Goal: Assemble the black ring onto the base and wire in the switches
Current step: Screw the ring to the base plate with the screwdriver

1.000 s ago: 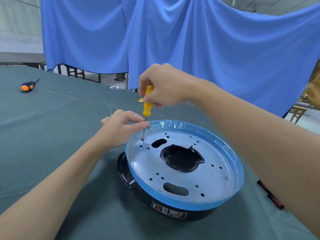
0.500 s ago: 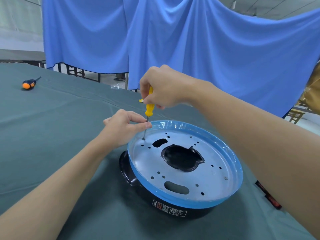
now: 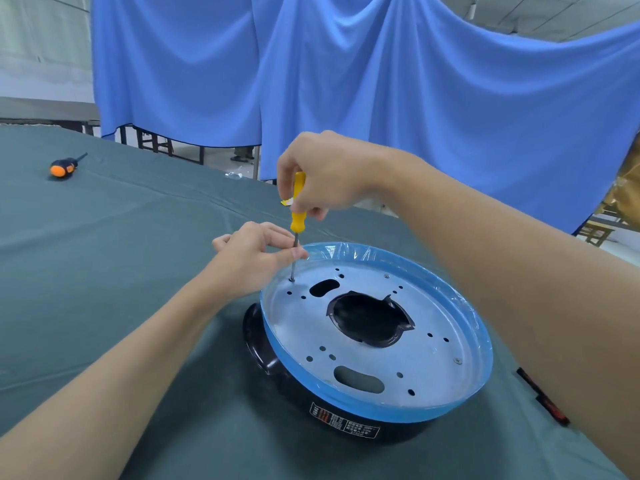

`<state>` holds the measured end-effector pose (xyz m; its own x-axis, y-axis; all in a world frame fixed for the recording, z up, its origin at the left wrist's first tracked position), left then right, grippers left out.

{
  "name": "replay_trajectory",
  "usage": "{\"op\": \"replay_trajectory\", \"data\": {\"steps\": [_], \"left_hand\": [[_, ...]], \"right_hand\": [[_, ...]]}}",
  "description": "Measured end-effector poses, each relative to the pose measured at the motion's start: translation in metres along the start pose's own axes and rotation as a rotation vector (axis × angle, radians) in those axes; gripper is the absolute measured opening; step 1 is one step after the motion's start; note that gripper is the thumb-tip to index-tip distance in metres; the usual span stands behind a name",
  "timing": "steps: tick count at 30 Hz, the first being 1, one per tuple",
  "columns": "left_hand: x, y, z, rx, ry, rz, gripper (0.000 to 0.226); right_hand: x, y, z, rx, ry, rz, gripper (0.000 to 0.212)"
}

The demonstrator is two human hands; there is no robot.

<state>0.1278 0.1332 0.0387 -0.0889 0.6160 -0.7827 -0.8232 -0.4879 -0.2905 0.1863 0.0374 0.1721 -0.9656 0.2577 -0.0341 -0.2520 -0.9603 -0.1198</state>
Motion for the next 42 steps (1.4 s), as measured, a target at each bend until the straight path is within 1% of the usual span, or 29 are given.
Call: {"op": "replay_trajectory", "data": {"steps": [1, 2, 4, 7, 9, 10, 12, 14, 15, 17, 19, 21, 24, 26, 29, 31, 33, 34, 36, 38, 40, 42], "left_hand": [[0.001, 0.000, 0.000, 0.007, 0.004, 0.000, 0.017], [0.001, 0.000, -0.001, -0.003, 0.015, 0.009, 0.013], [0.000, 0.001, -0.001, -0.073, 0.037, 0.041, 0.007], [-0.003, 0.002, 0.000, -0.157, 0.013, 0.045, 0.011], [-0.004, 0.001, 0.000, -0.140, 0.026, 0.035, 0.013], [-0.003, 0.001, 0.000, -0.118, 0.041, 0.032, 0.013], [-0.002, 0.000, -0.001, -0.085, 0.046, 0.026, 0.010], [0.000, 0.000, -0.001, -0.066, 0.017, 0.015, 0.010], [0.000, -0.001, -0.002, -0.056, 0.003, 0.008, 0.012], [0.000, 0.000, -0.003, -0.050, -0.015, 0.000, 0.011], [0.000, 0.001, -0.003, -0.085, -0.009, 0.017, 0.007], [-0.001, 0.001, -0.001, -0.116, -0.005, 0.033, 0.011], [-0.002, 0.001, 0.001, -0.078, 0.000, 0.016, 0.018], [-0.002, 0.001, 0.002, -0.047, -0.012, -0.001, 0.020], [-0.001, 0.001, 0.002, 0.006, -0.049, -0.015, 0.020], [-0.001, 0.001, 0.000, 0.002, -0.083, -0.016, 0.016], [-0.002, 0.000, 0.000, -0.059, -0.107, 0.000, 0.010], [-0.002, 0.000, 0.000, -0.088, -0.108, 0.008, 0.010], [-0.002, 0.001, 0.000, -0.106, -0.101, 0.018, 0.011], [-0.002, 0.000, 0.000, -0.090, -0.078, 0.018, 0.011], [-0.001, 0.000, 0.001, -0.053, -0.072, 0.003, 0.012], [-0.002, 0.000, 0.002, -0.006, -0.093, -0.022, 0.016]], "right_hand": [[0.000, -0.002, -0.001, -0.010, 0.031, -0.012, 0.003], [-0.001, -0.004, -0.003, -0.026, 0.066, -0.034, 0.009], [-0.004, -0.008, -0.008, -0.052, 0.127, -0.091, 0.021], [-0.005, -0.011, -0.014, -0.071, 0.158, -0.130, 0.032], [-0.004, -0.009, -0.014, -0.059, 0.122, -0.128, 0.036], [-0.002, -0.007, -0.013, -0.047, 0.082, -0.114, 0.034], [0.001, -0.003, -0.009, 0.002, 0.015, -0.066, 0.019], [0.002, -0.002, -0.006, 0.025, 0.013, -0.034, 0.005], [0.002, -0.003, -0.006, 0.012, 0.041, -0.032, 0.003], [-0.001, -0.005, -0.009, -0.023, 0.094, -0.072, 0.016], [-0.006, -0.006, -0.014, -0.045, 0.056, -0.131, 0.026], [-0.008, -0.008, -0.017, -0.054, 0.040, -0.161, 0.032], [-0.005, -0.008, -0.015, -0.052, 0.049, -0.167, 0.038], [-0.001, -0.005, -0.009, -0.040, 0.019, -0.116, 0.029], [0.002, -0.002, -0.003, -0.020, 0.016, -0.011, 0.005], [0.001, -0.002, -0.006, -0.057, 0.056, -0.005, 0.008], [-0.003, -0.005, -0.010, -0.097, 0.081, -0.050, 0.018], [-0.005, -0.006, -0.012, -0.099, 0.090, -0.073, 0.024], [-0.007, -0.008, -0.015, -0.067, 0.084, -0.118, 0.033], [-0.007, -0.009, -0.017, -0.028, 0.074, -0.146, 0.038], [-0.005, -0.007, -0.015, -0.037, 0.050, -0.137, 0.039], [-0.004, -0.004, -0.012, -0.031, 0.014, -0.083, 0.027]]}}
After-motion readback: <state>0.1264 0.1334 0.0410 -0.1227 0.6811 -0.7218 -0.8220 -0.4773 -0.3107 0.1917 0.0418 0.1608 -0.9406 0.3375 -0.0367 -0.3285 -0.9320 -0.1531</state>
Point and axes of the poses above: each hand's wrist, its own y-axis away from the middle knuckle, its own z-axis out of the back of the hand, x = y × z, the point moved 2 cm from there along -y, towards the middle knuckle, and after that the axes turned 9 degrees about z, right-handed, at the moved point
